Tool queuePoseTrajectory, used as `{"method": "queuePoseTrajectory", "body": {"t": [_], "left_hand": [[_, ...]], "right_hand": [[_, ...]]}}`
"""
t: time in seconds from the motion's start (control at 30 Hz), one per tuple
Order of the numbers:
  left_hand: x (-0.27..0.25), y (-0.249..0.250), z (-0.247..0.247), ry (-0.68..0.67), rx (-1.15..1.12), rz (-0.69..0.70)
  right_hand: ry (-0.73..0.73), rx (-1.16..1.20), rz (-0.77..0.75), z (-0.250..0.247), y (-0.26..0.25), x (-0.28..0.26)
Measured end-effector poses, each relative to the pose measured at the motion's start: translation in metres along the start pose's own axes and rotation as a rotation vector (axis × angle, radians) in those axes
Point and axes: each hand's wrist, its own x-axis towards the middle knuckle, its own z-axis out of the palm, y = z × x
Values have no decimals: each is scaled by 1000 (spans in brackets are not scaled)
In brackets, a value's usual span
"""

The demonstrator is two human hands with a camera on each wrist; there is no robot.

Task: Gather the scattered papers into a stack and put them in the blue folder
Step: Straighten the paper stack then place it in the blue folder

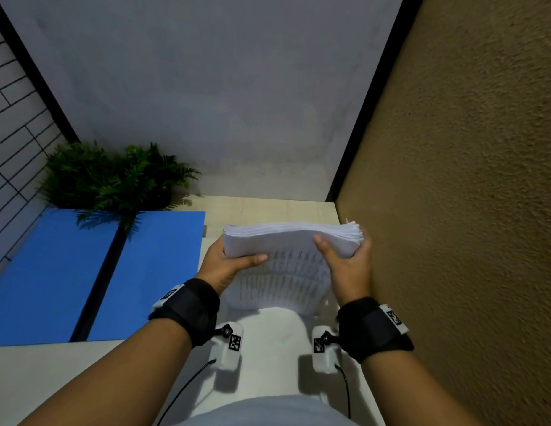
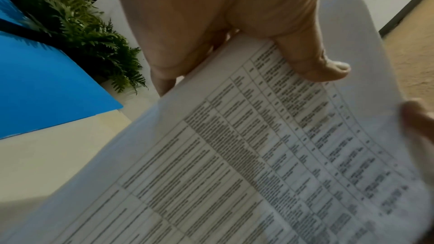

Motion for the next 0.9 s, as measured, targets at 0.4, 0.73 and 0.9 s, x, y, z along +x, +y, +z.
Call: {"method": "queuePoseTrajectory", "body": {"t": [0.4,0.73,0.9], "left_hand": [[-4,27,8,86,-27,121],[-23,39,42,396,11,297],[-23,33,36,254,-17,240]], "right_hand": [[28,37,-105,-3,-17,-8],[193,-254,-339,1,-12,-30],[124,-255,-386,2,-12,-31]]}}
